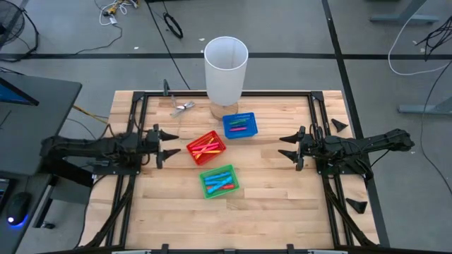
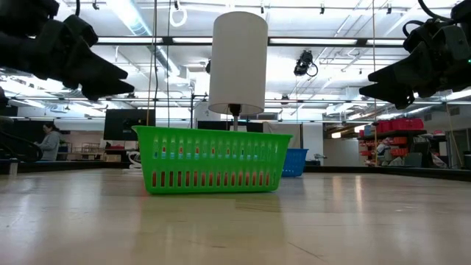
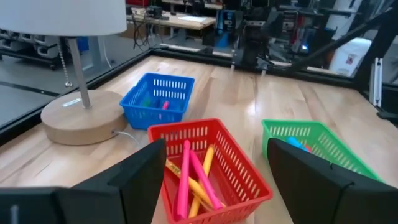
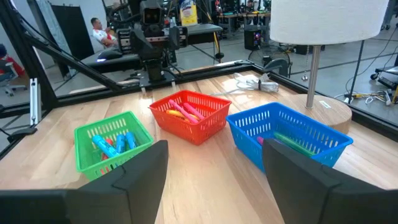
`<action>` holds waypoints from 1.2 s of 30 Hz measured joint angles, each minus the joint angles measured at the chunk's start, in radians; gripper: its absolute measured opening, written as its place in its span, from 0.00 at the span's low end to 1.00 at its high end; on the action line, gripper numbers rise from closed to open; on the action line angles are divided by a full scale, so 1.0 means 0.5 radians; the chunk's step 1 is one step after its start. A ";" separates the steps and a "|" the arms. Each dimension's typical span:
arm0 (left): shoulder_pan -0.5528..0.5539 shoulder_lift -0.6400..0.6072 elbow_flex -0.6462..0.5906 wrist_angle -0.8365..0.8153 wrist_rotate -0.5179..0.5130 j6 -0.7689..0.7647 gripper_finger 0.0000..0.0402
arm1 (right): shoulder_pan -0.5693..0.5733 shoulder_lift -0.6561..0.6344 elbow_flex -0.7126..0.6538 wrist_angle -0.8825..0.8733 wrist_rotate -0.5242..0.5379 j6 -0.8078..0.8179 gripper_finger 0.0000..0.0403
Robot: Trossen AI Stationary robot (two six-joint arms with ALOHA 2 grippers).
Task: Pick & Place Markers
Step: Return to Home Position
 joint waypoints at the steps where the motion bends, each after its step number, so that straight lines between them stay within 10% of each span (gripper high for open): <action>1: 0.003 -0.020 -0.024 0.021 -0.001 0.001 0.71 | 0.000 0.000 0.000 0.001 0.001 0.000 0.65; 36: 0.021 -0.530 -0.181 0.095 0.038 0.300 0.71 | 0.000 0.000 0.000 0.001 0.000 0.000 0.65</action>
